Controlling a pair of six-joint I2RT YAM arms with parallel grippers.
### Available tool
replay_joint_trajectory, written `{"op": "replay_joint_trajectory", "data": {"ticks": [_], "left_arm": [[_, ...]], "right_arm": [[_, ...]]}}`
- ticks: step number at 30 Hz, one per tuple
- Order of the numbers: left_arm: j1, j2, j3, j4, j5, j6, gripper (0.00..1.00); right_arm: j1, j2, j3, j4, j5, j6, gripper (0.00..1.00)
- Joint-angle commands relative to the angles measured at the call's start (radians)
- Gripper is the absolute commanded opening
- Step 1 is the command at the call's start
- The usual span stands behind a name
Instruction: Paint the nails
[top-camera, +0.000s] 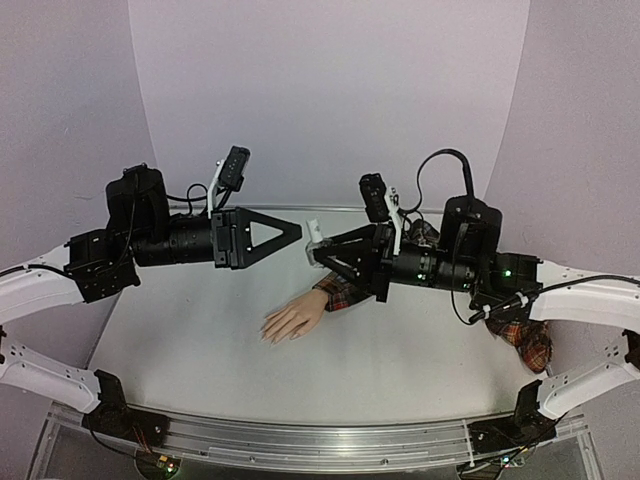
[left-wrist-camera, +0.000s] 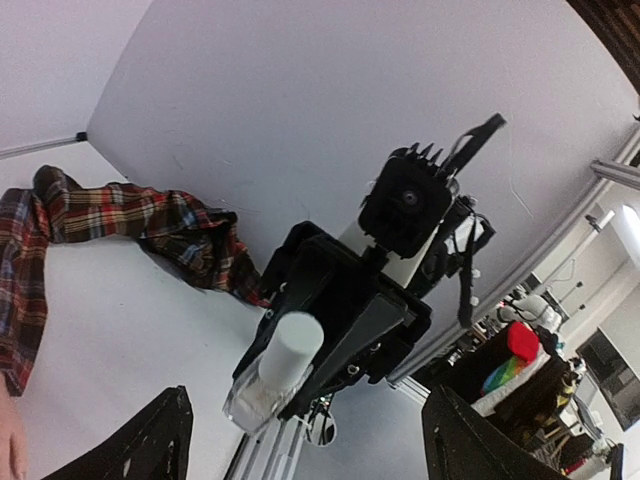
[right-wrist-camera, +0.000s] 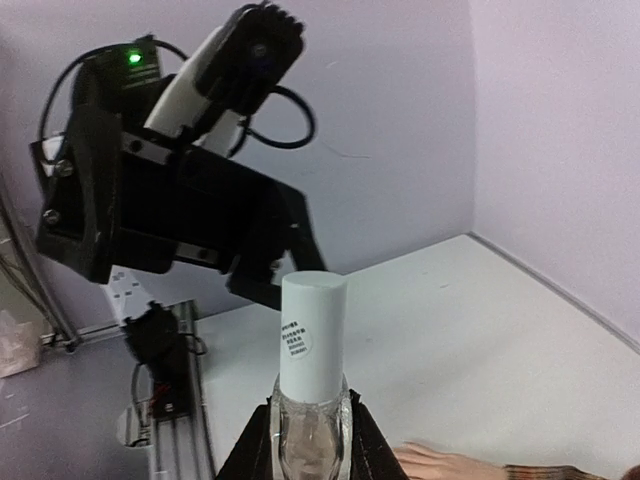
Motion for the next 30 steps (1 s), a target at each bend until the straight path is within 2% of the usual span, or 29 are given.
{"op": "replay_joint_trajectory", "data": {"ticks": [1,5,11,21,24,28,30], "left_arm": [[0.004,0.025,0.005,0.121,0.144,0.012,0.69],[0.003,0.028,-0.001,0.13,0.159,0.004,0.53],[0.003,0.028,0.004,0.112,0.151,0.007,0.4],[0.002,0.053,0.027,0.061,0.145,0.037,0.35],[0.002,0.059,0.033,0.045,0.137,0.044,0.31],[0.002,0.071,0.054,0.005,0.094,0.055,0.17],[0.002,0.075,0.065,-0.027,0.048,0.063,0.05]], "right_arm": [[-0.006,0.016,0.029,0.062,-0.226,0.088,0.0],[-0.005,0.033,0.034,0.085,-0.235,0.101,0.0],[-0.005,0.06,0.052,0.087,-0.228,0.108,0.0],[-0.005,0.071,0.063,0.087,-0.138,0.098,0.0],[-0.006,0.072,0.065,0.087,-0.131,0.098,0.0],[-0.005,0.072,0.065,0.081,-0.069,0.097,0.0],[-0.003,0.074,0.064,0.074,0.033,0.104,0.0]]}}
